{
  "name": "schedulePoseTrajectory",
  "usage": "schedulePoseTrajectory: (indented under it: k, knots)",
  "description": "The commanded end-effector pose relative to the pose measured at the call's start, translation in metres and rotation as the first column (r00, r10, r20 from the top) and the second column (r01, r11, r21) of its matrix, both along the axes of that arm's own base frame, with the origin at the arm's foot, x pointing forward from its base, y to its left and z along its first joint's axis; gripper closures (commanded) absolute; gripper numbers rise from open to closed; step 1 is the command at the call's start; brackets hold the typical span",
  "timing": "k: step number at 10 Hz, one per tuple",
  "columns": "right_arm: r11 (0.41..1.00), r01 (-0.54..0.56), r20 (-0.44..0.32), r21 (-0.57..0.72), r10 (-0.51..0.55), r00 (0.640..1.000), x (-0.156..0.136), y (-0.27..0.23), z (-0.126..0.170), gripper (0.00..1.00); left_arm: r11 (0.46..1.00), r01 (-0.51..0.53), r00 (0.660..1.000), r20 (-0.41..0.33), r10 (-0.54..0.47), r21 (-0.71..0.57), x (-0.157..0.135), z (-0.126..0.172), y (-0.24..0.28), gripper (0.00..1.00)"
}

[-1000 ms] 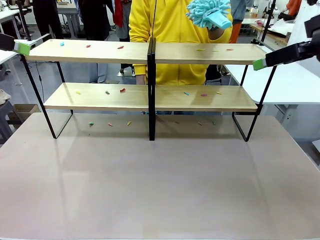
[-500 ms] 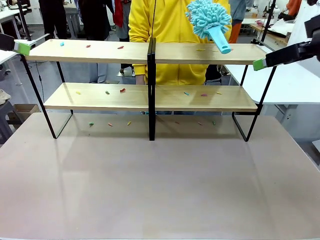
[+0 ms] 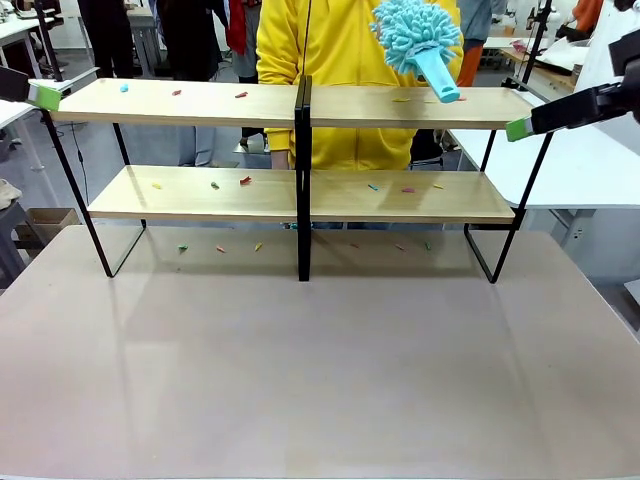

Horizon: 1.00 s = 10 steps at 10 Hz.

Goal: Clean the shelves.
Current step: Pick up the Duster when the human hands it over.

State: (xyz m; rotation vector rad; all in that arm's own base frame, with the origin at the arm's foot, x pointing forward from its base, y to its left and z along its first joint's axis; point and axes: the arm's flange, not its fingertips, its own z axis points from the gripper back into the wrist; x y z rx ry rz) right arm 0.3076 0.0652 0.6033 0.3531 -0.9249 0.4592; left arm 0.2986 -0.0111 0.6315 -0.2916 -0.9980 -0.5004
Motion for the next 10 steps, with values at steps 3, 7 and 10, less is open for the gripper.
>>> schedulePoseTrajectory:
  k: [3,7,10]
  knots:
    - [0.908,0.417,-0.405,0.034,-0.369,0.837,0.027,0.014,0.024,0.0,1.0,0.006,1.0,0.0,-0.006,-0.008,0.0,0.0,0.001,0.0]
    - [0.961,0.236,-0.382,0.144,-0.166,0.909,0.035,0.017,0.015,0.0,1.0,0.006,1.0,0.0,-0.006,-0.008,0.0,0.0,0.001,0.0]
    - [0.864,0.22,-0.485,0.452,0.031,0.874,0.065,0.018,0.047,0.0,1.0,0.006,1.0,0.0,-0.006,-0.008,0.0,0.0,0.001,0.0]
